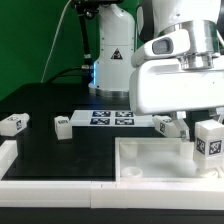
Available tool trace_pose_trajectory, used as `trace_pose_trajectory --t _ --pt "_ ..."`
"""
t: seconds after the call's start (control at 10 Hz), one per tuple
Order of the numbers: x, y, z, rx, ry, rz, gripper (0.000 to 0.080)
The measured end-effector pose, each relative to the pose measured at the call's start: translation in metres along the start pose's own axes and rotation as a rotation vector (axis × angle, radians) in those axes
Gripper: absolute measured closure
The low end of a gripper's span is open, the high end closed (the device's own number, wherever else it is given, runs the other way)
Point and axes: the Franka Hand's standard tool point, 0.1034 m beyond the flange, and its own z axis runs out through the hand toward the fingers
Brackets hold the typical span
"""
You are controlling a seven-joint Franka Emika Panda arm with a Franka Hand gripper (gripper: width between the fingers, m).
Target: Assemble one leg
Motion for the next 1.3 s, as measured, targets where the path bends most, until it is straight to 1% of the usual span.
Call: trace_pose_trajectory --t 0.3,0.7,0.8,0.9,1.0,1.1,1.3 --pt "-0.0028 -0.0015 0.003 0.002 -0.006 -0.001 0.0509" --pt "-0.0029 -0.0027 0.0032 0.003 -0.006 -0.003 0.0505" --pt "-0.0029 -0.0028 0.0032 0.003 -0.006 -0.003 0.0302" --pt "-0.0029 -0.0028 0.0032 0.003 -0.006 -0.003 0.0302" --pt "-0.0029 -0.0028 0.0032 0.003 -0.006 -0.003 0.018" --pt "-0.0029 -0.0028 0.0032 0.003 -0.006 -0.003 0.0159" --pt "-0.0029 -0.0028 0.0032 0.003 -0.006 -0.003 0.0152"
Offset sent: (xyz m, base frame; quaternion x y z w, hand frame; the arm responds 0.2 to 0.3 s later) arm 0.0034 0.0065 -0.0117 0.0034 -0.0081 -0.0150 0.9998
